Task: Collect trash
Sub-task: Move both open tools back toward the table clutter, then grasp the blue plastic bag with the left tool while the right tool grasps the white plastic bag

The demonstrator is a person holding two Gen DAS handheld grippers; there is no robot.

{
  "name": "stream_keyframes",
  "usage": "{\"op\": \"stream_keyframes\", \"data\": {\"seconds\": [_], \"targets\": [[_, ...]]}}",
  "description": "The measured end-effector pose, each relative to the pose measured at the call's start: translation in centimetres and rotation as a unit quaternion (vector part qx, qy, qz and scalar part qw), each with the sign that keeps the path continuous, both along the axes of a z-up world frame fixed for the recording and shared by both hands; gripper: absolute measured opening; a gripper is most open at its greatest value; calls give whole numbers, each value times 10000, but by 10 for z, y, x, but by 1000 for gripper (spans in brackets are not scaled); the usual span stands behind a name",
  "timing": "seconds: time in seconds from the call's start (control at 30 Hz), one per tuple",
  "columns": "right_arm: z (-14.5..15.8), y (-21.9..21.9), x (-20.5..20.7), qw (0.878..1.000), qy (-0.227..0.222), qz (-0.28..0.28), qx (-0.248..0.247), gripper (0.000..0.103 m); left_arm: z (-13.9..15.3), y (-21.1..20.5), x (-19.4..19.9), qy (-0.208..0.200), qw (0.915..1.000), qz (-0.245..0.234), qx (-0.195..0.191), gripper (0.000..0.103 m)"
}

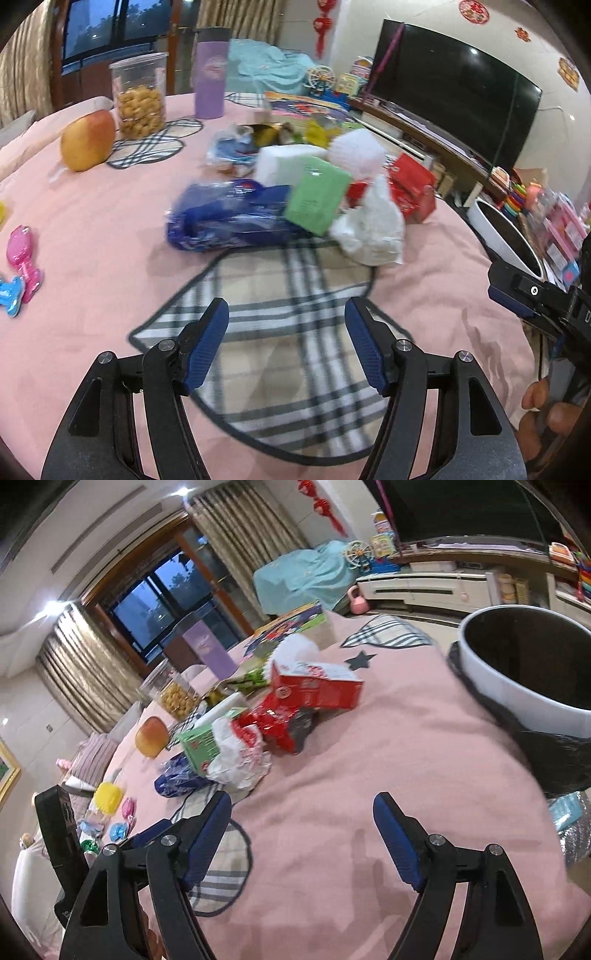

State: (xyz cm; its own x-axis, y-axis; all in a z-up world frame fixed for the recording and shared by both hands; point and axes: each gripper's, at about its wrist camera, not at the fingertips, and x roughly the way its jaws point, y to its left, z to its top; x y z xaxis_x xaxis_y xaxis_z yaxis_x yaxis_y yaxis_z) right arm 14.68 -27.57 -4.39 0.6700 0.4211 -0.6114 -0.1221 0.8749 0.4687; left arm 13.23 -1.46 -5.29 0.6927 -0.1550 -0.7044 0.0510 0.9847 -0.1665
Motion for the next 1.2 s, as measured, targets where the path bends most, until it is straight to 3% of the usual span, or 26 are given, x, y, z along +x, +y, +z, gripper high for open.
{"op": "stream_keyframes", "data": {"seconds": [0.27,0.43,0.57,0.73,0.93,1.0,1.1,1.13,1.17,1.2], "targets": [[-5,30,11,9996,89,279,9,81,0,27,2,31,9998,218,-13,75],[-10,43,19,9991,173,376,38,81,4,43,16,1,9998,106,139,82],[-12,51,26,9987,223,451,38,81,8,55,37,-62,9992,-164,364,90],[-12,57,37,9985,225,493,48,81,5,60,67,112,9950,-770,630,90],[-18,68,56,9980,322,530,76,81,1,54,79,-3,9905,-1223,627,90],[-22,71,63,9978,367,540,105,81,0,50,78,-49,9889,-1346,622,84],[-25,75,70,9977,402,543,56,77,-3,39,74,-31,9859,-1515,715,55],[-26,77,70,9977,388,558,38,66,-3,37,71,-9,9856,-1548,681,47],[-26,79,72,9976,390,577,-2,46,-2,36,70,-24,9858,-1548,652,43],[-27,82,71,9973,417,596,-112,40,-1,35,66,-35,9862,-1552,568,40]]}}
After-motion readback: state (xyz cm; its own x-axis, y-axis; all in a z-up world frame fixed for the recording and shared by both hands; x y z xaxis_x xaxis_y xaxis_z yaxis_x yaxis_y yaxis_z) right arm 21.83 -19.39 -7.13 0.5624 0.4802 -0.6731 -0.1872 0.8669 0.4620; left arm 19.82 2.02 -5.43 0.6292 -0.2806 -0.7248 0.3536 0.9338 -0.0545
